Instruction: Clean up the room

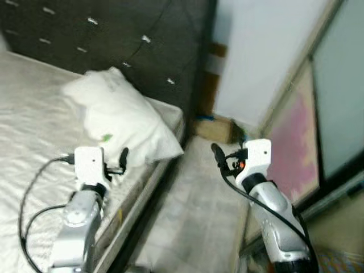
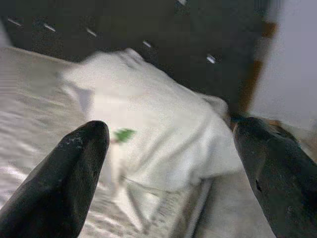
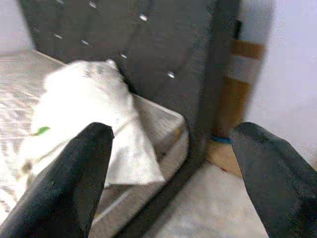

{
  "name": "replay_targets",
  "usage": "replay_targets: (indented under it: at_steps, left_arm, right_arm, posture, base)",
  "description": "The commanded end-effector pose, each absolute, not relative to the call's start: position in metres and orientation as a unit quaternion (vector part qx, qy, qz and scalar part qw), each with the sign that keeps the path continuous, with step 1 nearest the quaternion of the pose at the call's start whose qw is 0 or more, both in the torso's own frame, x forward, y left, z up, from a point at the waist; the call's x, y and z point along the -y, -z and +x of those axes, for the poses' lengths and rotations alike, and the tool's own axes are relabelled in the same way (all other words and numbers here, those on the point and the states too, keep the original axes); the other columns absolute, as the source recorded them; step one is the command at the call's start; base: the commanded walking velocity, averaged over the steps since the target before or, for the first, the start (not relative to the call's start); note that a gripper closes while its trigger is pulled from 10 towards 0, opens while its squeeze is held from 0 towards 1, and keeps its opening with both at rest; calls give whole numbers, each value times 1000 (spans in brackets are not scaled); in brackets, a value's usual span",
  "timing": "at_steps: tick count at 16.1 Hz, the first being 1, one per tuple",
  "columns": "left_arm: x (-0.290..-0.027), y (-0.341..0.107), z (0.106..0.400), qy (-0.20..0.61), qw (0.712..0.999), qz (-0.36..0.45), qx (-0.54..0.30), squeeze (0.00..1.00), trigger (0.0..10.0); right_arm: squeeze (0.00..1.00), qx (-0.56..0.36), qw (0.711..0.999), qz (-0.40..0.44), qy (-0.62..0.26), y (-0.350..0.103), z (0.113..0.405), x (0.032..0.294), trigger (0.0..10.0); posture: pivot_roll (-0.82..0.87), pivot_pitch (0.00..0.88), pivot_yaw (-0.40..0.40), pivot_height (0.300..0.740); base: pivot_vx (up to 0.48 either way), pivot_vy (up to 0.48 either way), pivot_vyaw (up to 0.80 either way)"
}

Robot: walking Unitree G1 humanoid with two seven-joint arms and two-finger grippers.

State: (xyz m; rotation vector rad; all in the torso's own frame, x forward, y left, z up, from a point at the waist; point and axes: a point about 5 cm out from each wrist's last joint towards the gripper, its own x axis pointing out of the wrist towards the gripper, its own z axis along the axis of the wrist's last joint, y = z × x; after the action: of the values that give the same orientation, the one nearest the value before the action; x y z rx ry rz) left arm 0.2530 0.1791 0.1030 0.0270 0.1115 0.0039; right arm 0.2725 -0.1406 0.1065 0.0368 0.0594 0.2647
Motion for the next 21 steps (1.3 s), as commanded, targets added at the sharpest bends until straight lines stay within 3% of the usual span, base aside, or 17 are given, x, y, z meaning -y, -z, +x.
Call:
replay_targets:
  at_steps: [1, 10, 15, 17, 21]
  left_arm:
    - [-175, -103, 252, -1, 998, 15, -54, 0, 10000]
    - [-170, -103, 255, -23, 997, -8, -70, 0, 10000]
    - [-171, -118, 267, -1, 1000, 12, -25, 0, 10000]
    - [-174, -132, 276, -6, 1000, 16, -8, 0, 10000]
    - [-180, -117, 263, -26, 999, 24, -27, 0, 10000]
  right_arm:
    - [0, -25, 992, 18, -125, -109, 273, 146, 10000]
    - [0, -18, 993, 22, -117, -110, 281, 148, 10000]
    - [0, 1, 995, 8, -96, -118, 287, 152, 10000]
    - [0, 13, 994, 3, -105, -127, 296, 148, 10000]
    - [0, 6, 994, -19, -107, -126, 295, 150, 10000]
  posture:
    - [-11, 0, -63, 740]
    - [2, 0, -58, 740]
    - [42, 0, -73, 740]
    - [31, 0, -57, 740]
    - [-16, 0, -9, 740]
  base:
    - [0, 0, 800]
    - [0, 0, 800]
    - [0, 0, 800]
    - [0, 0, 800]
    - [0, 0, 758]
